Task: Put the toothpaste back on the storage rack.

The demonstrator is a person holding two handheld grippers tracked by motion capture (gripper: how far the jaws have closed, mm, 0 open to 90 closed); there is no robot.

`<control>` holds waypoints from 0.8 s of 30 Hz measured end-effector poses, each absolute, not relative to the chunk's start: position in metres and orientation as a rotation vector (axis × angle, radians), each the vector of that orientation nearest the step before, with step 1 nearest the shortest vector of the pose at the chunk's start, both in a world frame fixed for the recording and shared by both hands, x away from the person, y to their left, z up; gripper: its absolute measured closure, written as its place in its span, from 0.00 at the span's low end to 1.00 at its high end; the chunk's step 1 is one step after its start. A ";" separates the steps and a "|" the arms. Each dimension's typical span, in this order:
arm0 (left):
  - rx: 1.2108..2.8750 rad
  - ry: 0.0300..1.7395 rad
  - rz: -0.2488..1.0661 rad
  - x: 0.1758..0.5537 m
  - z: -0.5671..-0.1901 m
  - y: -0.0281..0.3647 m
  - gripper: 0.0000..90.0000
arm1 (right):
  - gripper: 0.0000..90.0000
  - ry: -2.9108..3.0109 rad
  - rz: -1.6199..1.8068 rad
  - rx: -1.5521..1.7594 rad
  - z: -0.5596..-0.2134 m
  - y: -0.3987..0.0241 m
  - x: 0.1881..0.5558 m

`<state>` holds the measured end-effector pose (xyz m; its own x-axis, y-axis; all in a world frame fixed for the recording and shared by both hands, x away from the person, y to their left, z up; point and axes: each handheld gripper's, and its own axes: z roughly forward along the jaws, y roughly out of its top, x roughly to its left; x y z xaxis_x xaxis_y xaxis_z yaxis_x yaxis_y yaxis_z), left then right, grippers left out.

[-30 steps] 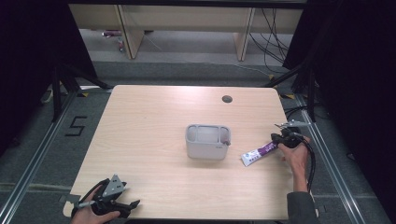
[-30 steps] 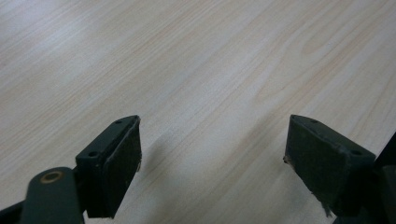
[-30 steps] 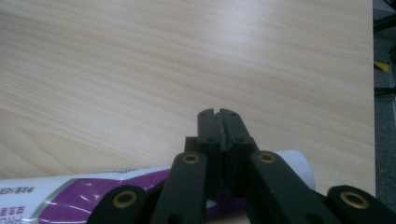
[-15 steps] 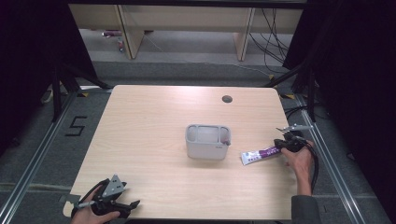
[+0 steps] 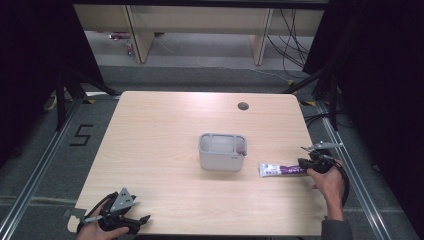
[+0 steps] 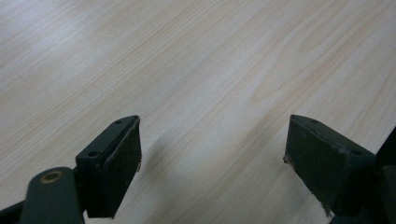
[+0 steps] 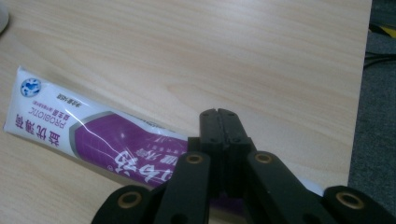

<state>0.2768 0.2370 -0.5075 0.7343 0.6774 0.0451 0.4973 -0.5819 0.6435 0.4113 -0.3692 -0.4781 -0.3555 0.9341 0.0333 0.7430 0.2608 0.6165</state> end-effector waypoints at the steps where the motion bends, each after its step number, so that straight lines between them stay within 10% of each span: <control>1: 2.316 0.873 0.391 0.277 -0.507 0.237 0.20 | 1.00 2.210 0.782 1.533 -0.478 -0.369 0.410; 24: 2.315 0.874 0.399 0.277 -0.508 0.237 0.20 | 1.00 2.363 0.751 1.523 -0.476 -0.365 0.372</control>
<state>0.2767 0.2374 -0.5075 0.7350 0.6755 0.0584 0.4867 -0.5856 0.6483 0.3723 -0.3655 -0.4763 -0.4324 0.8981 0.0798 0.7795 0.3279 0.5338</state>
